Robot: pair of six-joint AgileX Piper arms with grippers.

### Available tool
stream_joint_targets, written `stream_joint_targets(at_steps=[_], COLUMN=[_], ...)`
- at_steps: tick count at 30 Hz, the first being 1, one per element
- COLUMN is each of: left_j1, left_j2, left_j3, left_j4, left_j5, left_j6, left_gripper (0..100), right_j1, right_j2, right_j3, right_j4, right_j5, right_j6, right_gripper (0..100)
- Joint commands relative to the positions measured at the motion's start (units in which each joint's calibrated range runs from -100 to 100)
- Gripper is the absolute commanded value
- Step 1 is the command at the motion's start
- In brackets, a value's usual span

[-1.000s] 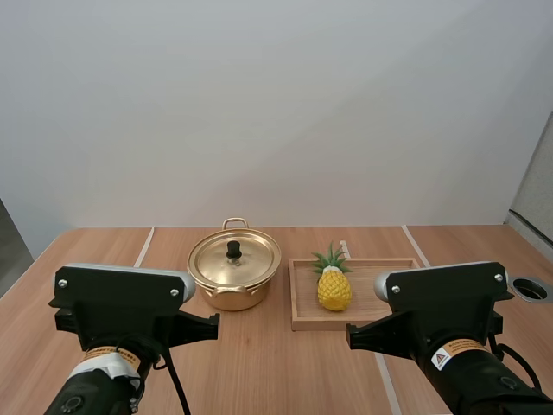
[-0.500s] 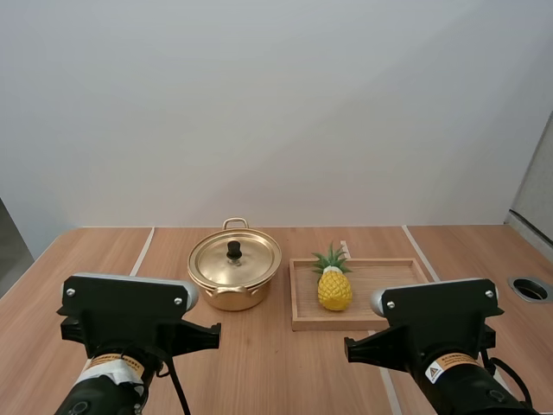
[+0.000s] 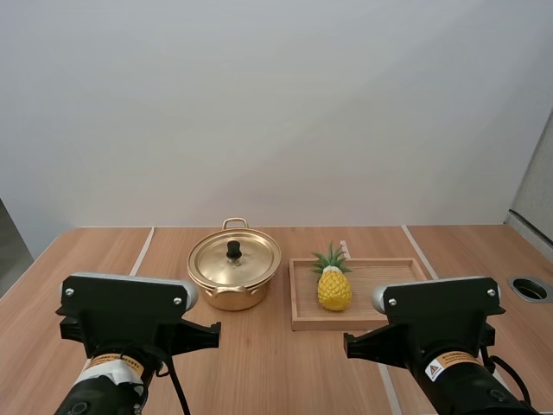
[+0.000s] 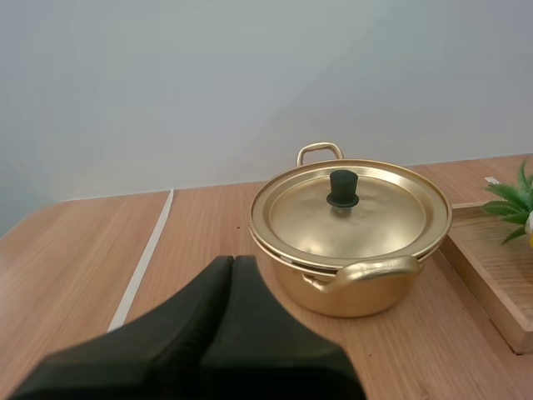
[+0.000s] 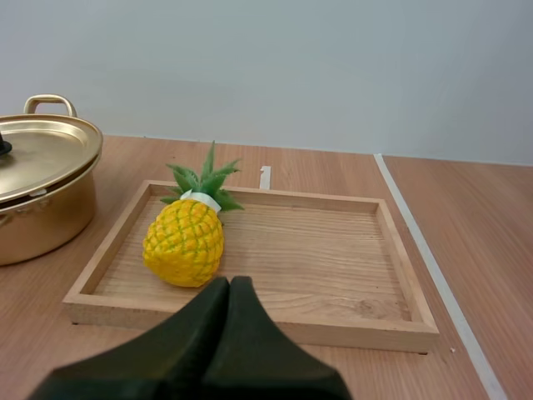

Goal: Open the pot, put the grape inside, and close it

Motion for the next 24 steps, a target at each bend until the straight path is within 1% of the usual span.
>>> stream_joint_targets(at_steps=[1,24], left_j1=[0.02,0.02], left_j2=[-0.36,-0.36], left_j3=[0.06,0.06], left_j4=[-0.56,-0.56], left_j5=[-0.86,1.26], left_j6=[-0.57,-0.57], left_gripper=[0,0], right_j1=[-0.10,-0.10], right_j2=[-0.36,-0.36], right_j3=[0.22,0.22], right_j4=[0.82,0.80], right_j5=[-1.46,-1.26], right_j6=[-0.33,-0.33], right_gripper=[0,0])
